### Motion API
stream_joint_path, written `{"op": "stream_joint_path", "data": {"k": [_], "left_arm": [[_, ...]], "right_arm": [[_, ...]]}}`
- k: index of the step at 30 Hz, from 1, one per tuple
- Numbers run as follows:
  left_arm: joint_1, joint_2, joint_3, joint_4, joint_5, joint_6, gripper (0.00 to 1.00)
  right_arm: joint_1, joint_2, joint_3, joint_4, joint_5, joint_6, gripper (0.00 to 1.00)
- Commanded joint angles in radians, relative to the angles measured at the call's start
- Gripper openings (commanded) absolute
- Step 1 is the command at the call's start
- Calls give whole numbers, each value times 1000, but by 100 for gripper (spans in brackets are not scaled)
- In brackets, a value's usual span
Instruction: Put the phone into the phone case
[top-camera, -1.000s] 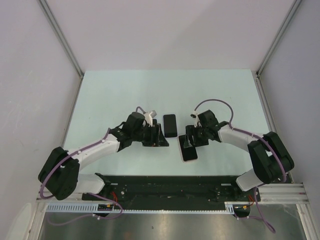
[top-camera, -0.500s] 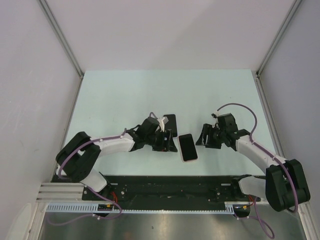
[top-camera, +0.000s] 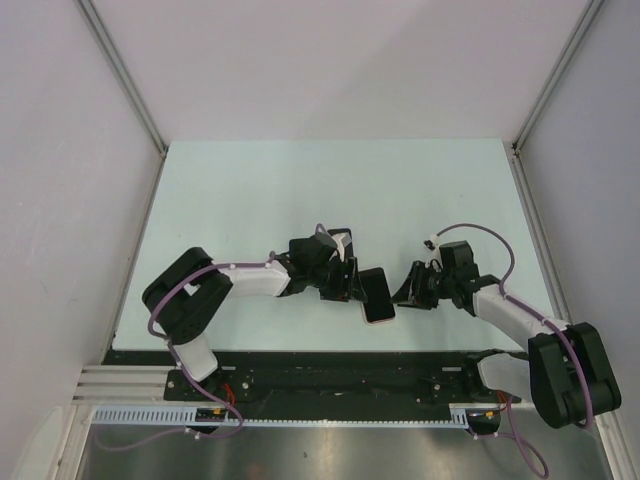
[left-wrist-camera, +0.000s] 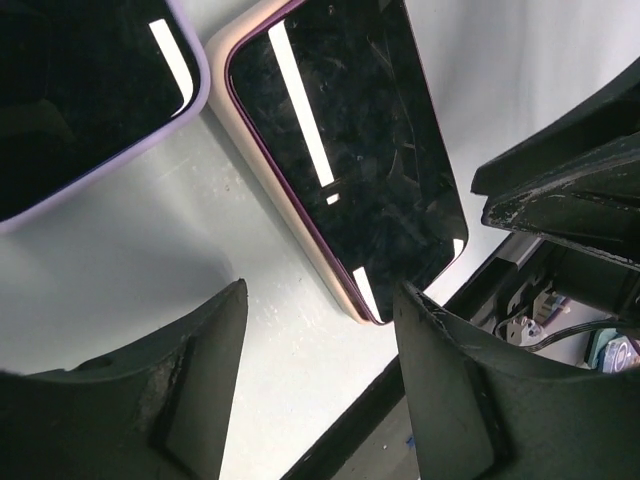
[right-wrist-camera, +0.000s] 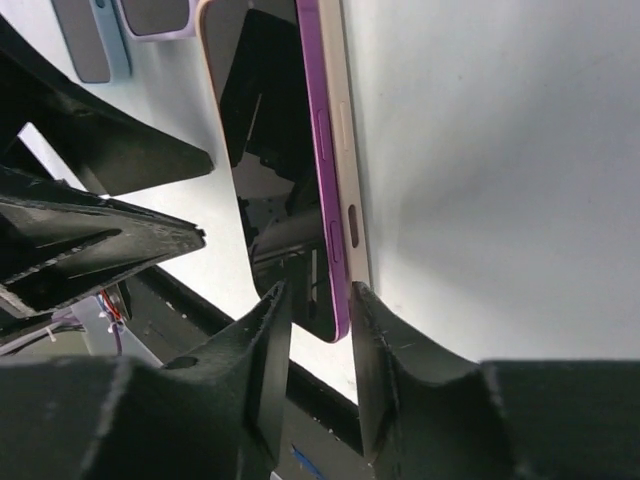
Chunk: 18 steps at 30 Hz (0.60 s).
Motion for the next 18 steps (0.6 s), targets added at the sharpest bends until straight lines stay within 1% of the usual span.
{"op": "stream_joint_path", "data": {"k": [1, 4, 6, 10, 18], "left_arm": [[-19, 31, 43, 41, -2, -21, 64], [-25, 43, 51, 45, 10, -21, 62], [-28, 54, 55, 44, 14, -18, 61], [-34, 61, 55, 47, 18, -16, 59], [-46, 89, 61, 68, 47, -16, 54]], "right_arm": [[-2, -2, -18, 96, -58, 29, 29], [3, 16, -33, 113, -62, 36, 24], [6, 30, -33, 114, -64, 37, 22], [24, 44, -36, 124, -61, 51, 15], [40, 51, -45, 147, -56, 77, 13]]}}
